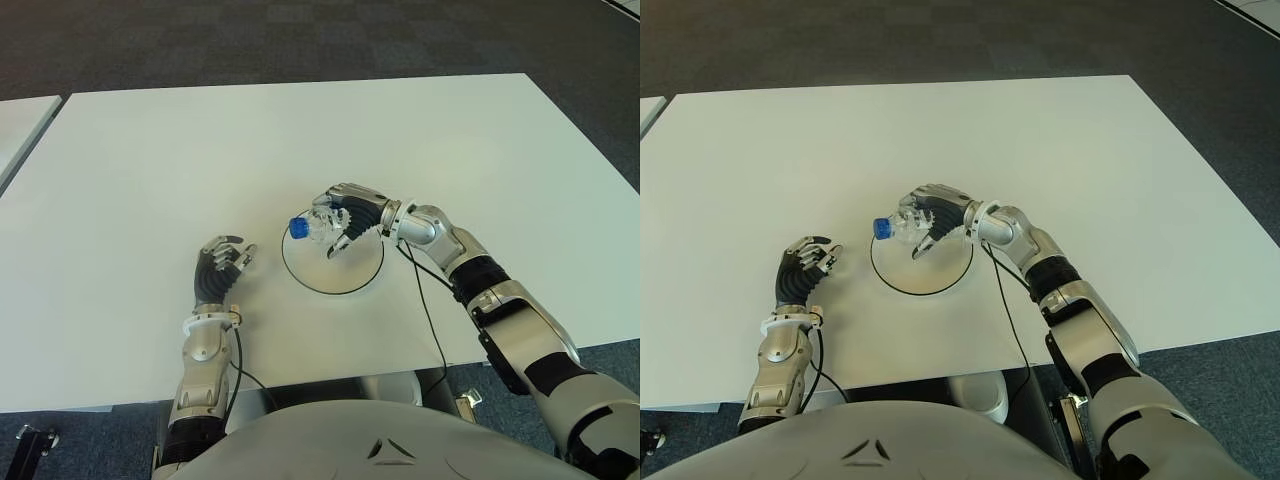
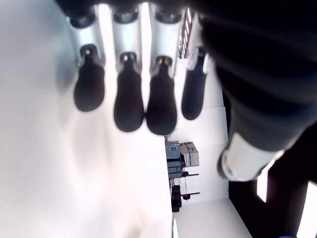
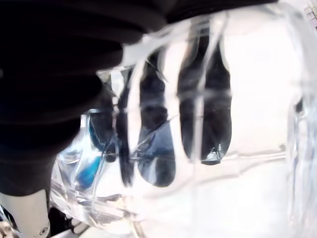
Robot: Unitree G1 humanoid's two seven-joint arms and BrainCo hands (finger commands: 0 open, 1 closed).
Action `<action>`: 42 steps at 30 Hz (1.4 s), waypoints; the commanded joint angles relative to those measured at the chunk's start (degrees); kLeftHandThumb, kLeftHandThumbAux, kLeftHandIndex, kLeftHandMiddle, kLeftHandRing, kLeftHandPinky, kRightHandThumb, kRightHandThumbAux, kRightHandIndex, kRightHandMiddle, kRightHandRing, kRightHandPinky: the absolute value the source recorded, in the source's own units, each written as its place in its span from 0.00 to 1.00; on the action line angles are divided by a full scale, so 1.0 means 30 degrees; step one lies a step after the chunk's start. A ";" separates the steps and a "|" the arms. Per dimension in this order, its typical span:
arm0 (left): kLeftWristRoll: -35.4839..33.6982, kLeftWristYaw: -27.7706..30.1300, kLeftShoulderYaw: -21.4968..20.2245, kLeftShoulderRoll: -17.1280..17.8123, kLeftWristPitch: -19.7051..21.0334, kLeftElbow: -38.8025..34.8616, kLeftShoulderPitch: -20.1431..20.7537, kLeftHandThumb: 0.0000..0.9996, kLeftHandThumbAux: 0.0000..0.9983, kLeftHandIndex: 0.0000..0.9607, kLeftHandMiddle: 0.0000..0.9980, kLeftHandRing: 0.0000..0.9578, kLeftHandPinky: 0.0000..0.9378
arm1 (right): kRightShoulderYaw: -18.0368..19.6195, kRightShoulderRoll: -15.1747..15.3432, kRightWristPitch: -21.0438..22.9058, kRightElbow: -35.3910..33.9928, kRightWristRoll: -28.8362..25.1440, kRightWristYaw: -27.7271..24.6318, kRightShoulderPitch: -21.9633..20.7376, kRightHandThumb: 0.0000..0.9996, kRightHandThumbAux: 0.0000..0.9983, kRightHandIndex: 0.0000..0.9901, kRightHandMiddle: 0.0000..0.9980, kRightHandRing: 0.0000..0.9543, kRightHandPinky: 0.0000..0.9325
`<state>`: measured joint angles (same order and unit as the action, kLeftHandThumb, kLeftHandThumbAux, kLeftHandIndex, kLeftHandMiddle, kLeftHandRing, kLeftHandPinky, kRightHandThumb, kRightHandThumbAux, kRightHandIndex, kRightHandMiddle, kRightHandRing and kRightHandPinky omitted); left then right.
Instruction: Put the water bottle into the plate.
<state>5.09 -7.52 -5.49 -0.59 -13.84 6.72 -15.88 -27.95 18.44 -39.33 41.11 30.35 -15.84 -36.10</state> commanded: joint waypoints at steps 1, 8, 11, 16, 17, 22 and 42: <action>0.0077 -0.0121 0.0121 -0.0065 0.0396 0.0109 -0.0311 0.71 0.71 0.45 0.71 0.72 0.72 | -0.0308 -0.0035 -0.0141 0.0657 0.0368 -0.0119 -0.0278 0.71 0.73 0.44 0.87 0.88 0.89; 0.0010 -0.0058 0.0124 -0.0072 0.0436 0.0065 -0.0296 0.71 0.71 0.45 0.71 0.72 0.73 | -0.0771 -0.0148 0.0294 0.1513 0.0828 -0.0623 -0.0477 0.71 0.73 0.44 0.86 0.87 0.88; -0.0036 0.0007 0.0114 -0.0028 0.0320 0.0172 -0.0235 0.71 0.71 0.46 0.71 0.73 0.73 | -0.0982 -0.0255 0.0552 0.2008 0.1064 -0.0669 -0.0607 0.71 0.73 0.44 0.85 0.87 0.88; -0.0054 -0.0039 0.0058 -0.0020 0.0190 0.0277 -0.0173 0.71 0.71 0.46 0.71 0.73 0.72 | -0.1301 -0.0558 0.0850 0.3217 0.1545 -0.0220 -0.0855 0.71 0.73 0.44 0.84 0.86 0.88; -0.0061 -0.0048 0.0049 -0.0025 0.0173 0.0286 -0.0171 0.71 0.71 0.46 0.71 0.72 0.72 | -0.1364 -0.0620 0.0857 0.3489 0.1649 -0.0076 -0.0911 0.70 0.73 0.44 0.83 0.86 0.88; -0.0034 -0.0126 -0.0013 -0.0008 0.0204 0.0327 -0.0151 0.71 0.71 0.46 0.71 0.72 0.71 | -0.1927 -0.0809 0.0815 0.4553 0.2358 0.0492 -0.1269 0.70 0.73 0.44 0.79 0.82 0.81; 0.0010 -0.0134 -0.0051 0.0017 0.0084 0.0439 -0.0158 0.71 0.71 0.46 0.71 0.72 0.73 | -0.4142 -0.1033 0.0223 0.5957 0.3791 0.0019 -0.2442 0.49 0.67 0.25 0.23 0.25 0.29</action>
<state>5.06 -7.52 -5.68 -0.60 -14.01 6.88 -16.10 -38.44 15.49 -38.92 57.14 39.44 -14.01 -45.23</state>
